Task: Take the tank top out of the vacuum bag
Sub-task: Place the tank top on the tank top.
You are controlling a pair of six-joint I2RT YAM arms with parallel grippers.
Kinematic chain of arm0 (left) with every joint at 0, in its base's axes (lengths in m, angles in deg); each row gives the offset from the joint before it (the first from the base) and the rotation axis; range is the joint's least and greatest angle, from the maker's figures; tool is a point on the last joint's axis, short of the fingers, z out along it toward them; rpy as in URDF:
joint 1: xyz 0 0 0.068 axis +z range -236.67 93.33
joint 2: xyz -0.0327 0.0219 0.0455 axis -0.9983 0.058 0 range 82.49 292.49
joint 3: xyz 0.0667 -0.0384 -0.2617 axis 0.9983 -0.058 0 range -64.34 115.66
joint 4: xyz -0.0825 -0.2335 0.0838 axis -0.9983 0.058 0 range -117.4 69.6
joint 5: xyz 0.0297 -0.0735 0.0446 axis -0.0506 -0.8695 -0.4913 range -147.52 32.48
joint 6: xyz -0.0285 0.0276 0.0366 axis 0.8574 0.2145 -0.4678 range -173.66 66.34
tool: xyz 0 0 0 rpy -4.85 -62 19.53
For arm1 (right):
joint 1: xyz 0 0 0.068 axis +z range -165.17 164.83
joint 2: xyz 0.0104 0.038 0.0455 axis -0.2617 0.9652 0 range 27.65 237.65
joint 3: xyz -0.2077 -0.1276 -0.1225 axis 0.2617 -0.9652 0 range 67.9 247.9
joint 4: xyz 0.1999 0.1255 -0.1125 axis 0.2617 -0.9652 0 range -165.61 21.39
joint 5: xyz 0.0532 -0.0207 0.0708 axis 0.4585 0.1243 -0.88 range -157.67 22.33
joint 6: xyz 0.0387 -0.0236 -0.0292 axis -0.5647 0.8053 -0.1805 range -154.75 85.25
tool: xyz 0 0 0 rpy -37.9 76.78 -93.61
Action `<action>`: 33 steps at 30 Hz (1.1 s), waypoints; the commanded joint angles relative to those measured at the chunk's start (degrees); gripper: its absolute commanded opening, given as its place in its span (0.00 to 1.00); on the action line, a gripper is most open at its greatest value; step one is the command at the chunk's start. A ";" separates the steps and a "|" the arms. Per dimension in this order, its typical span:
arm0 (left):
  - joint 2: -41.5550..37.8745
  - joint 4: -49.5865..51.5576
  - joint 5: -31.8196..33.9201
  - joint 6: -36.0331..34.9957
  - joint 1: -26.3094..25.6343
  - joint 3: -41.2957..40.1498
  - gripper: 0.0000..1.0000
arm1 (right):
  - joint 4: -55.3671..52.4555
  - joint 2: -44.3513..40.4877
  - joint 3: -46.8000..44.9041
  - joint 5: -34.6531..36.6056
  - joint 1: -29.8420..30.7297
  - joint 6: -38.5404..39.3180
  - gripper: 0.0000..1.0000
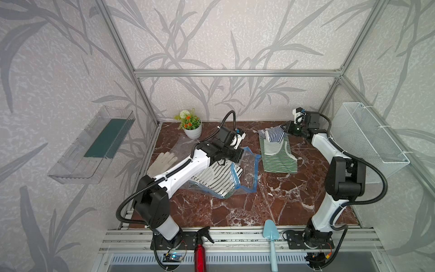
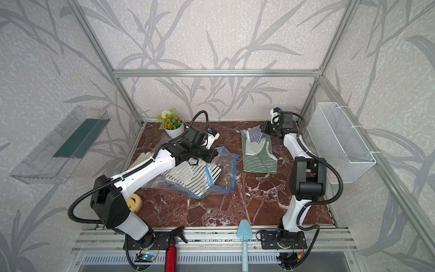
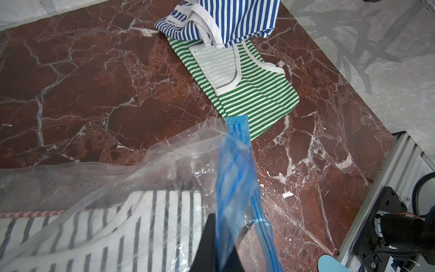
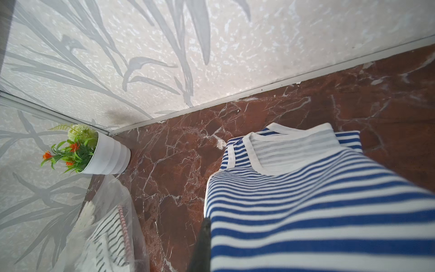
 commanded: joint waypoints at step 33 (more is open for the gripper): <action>-5.19 0.83 -2.10 0.97 -0.38 1.42 0.00 | -6.76 -15.54 -26.89 8.24 1.07 -19.78 0.14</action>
